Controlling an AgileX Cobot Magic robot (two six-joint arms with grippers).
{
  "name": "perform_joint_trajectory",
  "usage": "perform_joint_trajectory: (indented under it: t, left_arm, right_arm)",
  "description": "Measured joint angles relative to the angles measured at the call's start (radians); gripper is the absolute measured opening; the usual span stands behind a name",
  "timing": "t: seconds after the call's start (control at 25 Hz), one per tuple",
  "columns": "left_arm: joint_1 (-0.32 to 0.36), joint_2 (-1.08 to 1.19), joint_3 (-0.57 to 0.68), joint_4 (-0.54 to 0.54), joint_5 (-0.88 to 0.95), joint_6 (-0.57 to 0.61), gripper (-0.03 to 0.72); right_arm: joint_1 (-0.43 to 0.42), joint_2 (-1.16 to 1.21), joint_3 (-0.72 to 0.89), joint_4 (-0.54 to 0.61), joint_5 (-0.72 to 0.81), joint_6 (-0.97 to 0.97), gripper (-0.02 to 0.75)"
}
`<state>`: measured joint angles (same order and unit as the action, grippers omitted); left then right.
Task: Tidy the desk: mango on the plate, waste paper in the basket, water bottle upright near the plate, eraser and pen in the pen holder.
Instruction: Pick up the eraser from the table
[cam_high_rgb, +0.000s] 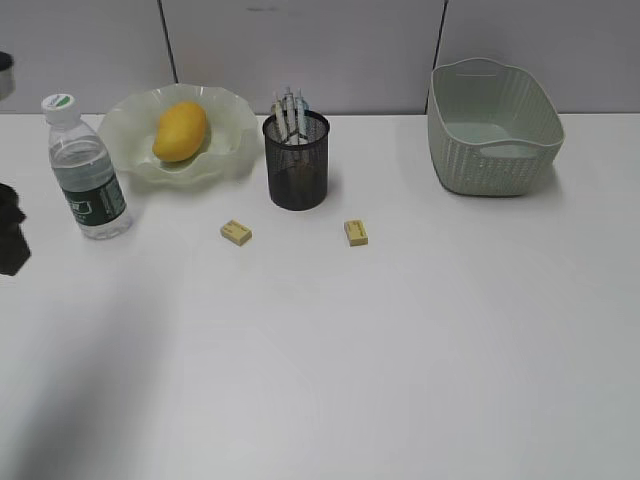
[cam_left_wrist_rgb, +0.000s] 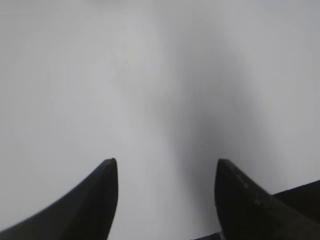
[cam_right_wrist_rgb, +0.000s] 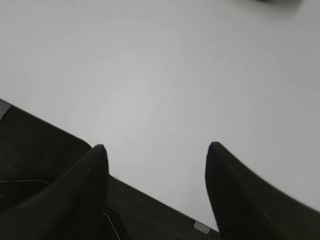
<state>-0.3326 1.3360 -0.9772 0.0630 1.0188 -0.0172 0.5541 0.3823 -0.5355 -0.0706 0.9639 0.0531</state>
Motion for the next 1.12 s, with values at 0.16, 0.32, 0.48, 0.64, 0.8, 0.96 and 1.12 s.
perform_joint_trajectory:
  t: [0.16, 0.32, 0.48, 0.64, 0.8, 0.96, 1.12]
  left_arm:
    - [0.085, -0.134, 0.055, -0.007, -0.017, 0.0, 0.467]
    - [0.119, -0.268, 0.09, -0.021, 0.023, -0.001, 0.467]
    - [0.121, -0.43, 0.142, -0.063, 0.046, -0.001, 0.467]
    - [0.121, -0.644, 0.239, -0.075, 0.019, -0.001, 0.467]
    - [0.121, -0.824, 0.336, -0.082, 0.019, -0.001, 0.467]
    - [0.121, -0.978, 0.41, -0.106, 0.037, -0.001, 0.467]
    - [0.121, -1.056, 0.449, -0.131, 0.043, -0.001, 0.467]
  right_arm:
    - [0.0, 0.0, 0.0, 0.0, 0.0, 0.0, 0.491]
    - [0.0, 0.0, 0.0, 0.0, -0.002, 0.0, 0.491]
    - [0.0, 0.0, 0.006, 0.0, -0.041, 0.0, 0.491]
    - [0.0, 0.0, 0.011, 0.001, -0.073, 0.0, 0.491]
    - [0.0, 0.0, 0.011, 0.002, -0.079, 0.0, 0.491]
    - [0.0, 0.0, 0.011, 0.002, -0.081, 0.0, 0.491]
    - [0.0, 0.0, 0.012, 0.002, -0.081, 0.0, 0.491]
